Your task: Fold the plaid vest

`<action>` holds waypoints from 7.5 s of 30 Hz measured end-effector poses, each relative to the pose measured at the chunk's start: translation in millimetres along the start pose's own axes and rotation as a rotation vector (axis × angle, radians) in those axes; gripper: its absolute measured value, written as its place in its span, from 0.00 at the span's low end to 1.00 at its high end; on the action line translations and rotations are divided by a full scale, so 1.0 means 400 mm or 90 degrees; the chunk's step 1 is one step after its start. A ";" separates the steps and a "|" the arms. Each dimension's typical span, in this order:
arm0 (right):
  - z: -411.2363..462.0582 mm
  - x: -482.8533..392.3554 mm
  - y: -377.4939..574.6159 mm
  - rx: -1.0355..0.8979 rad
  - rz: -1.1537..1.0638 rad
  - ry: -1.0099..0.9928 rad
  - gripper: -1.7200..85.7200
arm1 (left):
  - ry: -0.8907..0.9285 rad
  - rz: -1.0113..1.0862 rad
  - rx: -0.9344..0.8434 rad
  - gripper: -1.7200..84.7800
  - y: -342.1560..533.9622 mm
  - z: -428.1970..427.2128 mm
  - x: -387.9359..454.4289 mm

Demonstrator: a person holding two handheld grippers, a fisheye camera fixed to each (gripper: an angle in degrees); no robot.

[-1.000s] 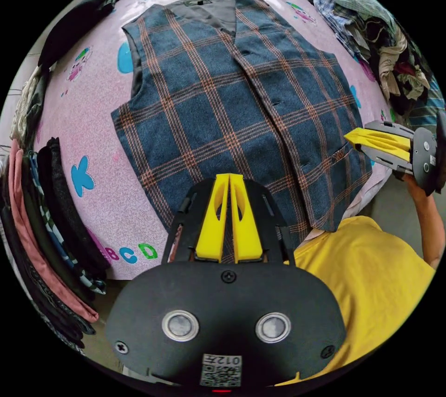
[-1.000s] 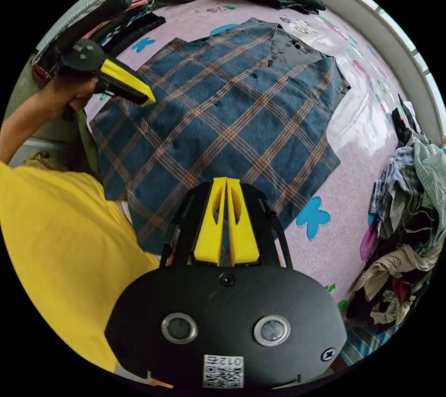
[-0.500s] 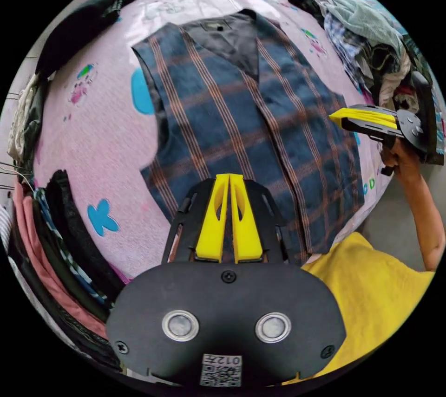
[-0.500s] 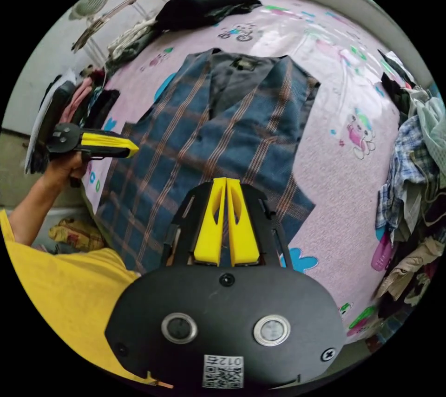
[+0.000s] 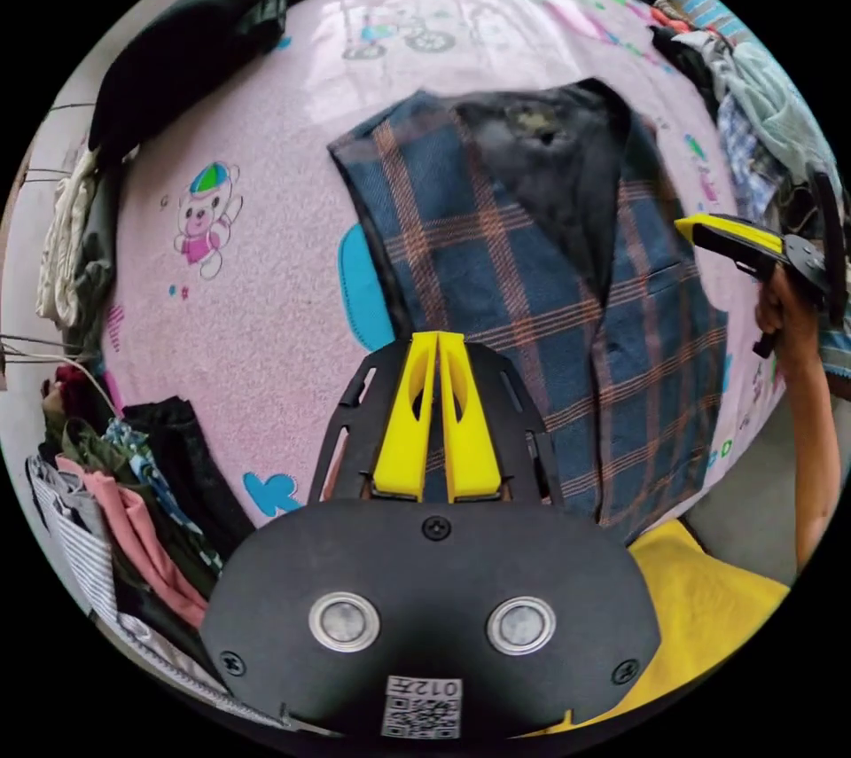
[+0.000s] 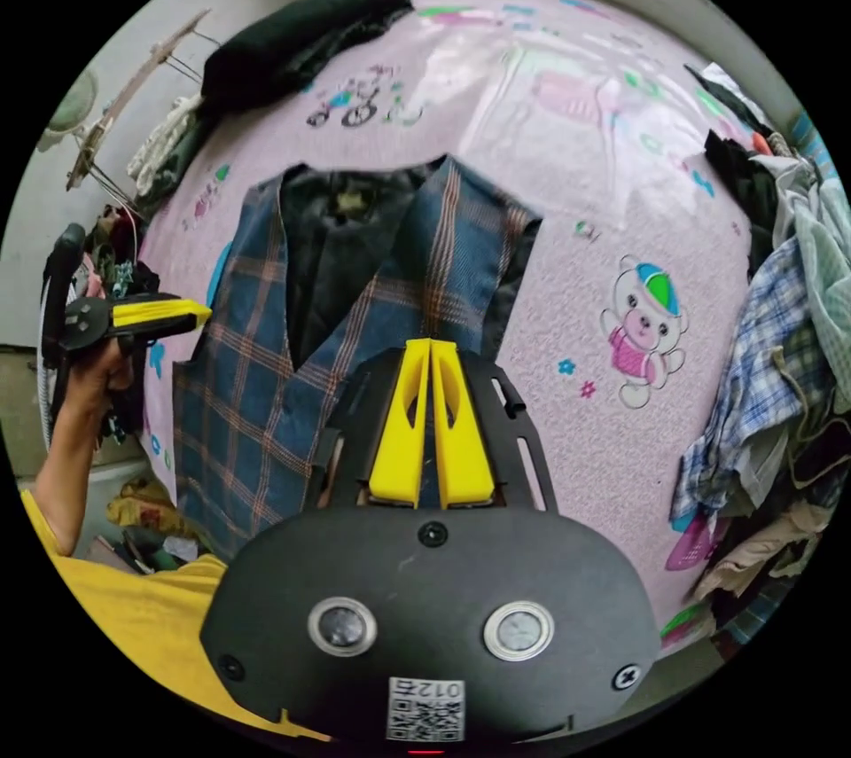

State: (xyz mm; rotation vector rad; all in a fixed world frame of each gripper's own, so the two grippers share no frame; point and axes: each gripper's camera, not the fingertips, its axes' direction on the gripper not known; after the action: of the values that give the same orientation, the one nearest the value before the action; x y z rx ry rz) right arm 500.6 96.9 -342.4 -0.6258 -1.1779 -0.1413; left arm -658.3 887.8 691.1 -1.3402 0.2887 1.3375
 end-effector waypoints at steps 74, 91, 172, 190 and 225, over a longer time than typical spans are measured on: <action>0.093 -0.184 0.129 0.019 -0.274 -0.153 0.02 | 0.004 0.225 -0.028 0.04 0.198 -0.028 -0.026; 0.191 -0.079 0.210 0.000 -0.137 -0.091 0.02 | 0.036 0.262 -0.103 0.02 0.154 -0.001 -0.004; 0.240 -0.143 0.453 -0.266 -0.179 -0.021 0.03 | -0.062 0.021 0.049 0.02 -0.229 0.093 -0.084; -0.023 -0.037 0.135 -0.103 -0.214 -0.089 0.03 | -0.007 -0.025 0.139 0.02 -0.219 0.134 -0.166; -0.151 0.042 -0.240 0.156 -0.068 -0.055 0.02 | -0.085 0.066 0.129 0.02 -0.346 0.249 -0.107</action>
State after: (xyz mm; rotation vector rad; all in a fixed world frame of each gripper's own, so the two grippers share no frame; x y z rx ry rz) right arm 516.3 -10.3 -304.9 -0.3565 -1.2891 -0.0585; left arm -612.3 987.8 828.0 -1.0745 0.3961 1.4360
